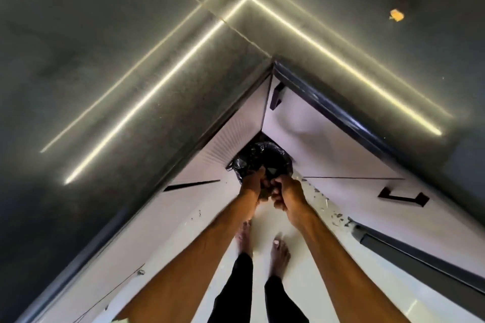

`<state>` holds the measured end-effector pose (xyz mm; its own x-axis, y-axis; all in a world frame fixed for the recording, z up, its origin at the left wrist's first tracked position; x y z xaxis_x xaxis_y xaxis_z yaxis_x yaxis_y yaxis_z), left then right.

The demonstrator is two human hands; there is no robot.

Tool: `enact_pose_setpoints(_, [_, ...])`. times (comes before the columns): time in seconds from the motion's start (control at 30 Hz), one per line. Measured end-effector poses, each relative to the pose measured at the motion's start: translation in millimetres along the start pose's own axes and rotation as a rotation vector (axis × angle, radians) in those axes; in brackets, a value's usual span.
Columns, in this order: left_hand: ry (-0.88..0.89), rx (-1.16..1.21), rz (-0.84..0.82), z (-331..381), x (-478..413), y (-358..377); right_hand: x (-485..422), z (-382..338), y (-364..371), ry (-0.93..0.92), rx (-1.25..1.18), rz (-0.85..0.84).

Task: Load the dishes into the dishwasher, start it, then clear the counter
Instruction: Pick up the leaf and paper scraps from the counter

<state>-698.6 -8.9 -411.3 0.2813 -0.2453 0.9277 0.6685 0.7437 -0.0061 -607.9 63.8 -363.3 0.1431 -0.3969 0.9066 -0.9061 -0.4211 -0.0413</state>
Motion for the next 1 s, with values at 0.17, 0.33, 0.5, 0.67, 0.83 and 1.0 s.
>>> enact_pose_setpoints(0.17, [0.053,-0.097,-0.089,25,-49,11,-61,-4,10,-0.016,-0.013,0.027])
enact_pose_setpoints(0.33, [0.055,-0.15,-0.116,30,-78,10,-108,0,18,-0.01,0.047,-0.01])
enact_pose_setpoints(0.5, [-0.017,-0.15,-0.092,27,-100,9,-123,3,23,0.022,0.032,-0.015])
enact_pose_setpoints(0.67, [-0.105,-0.131,-0.127,27,-98,13,-137,5,24,0.075,0.016,-0.011])
enact_pose_setpoints(0.83, [-0.168,-0.134,-0.123,29,-91,14,-146,10,28,0.117,-0.022,-0.012])
enact_pose_setpoints(1.0, [-0.172,-0.099,-0.079,33,-85,9,-150,19,22,0.141,-0.104,0.035])
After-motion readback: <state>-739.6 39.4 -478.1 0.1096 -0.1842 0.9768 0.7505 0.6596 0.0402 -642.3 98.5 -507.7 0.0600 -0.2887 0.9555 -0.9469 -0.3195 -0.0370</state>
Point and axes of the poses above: each hand's wrist, its own x-axis away from the middle knuckle, its own y-axis out of the palm, z = x × y, the point moved 10 cm from there along -x, towards the middle knuckle, and after that the axes turned 6 degrees about -x, right-handed, at the moved point
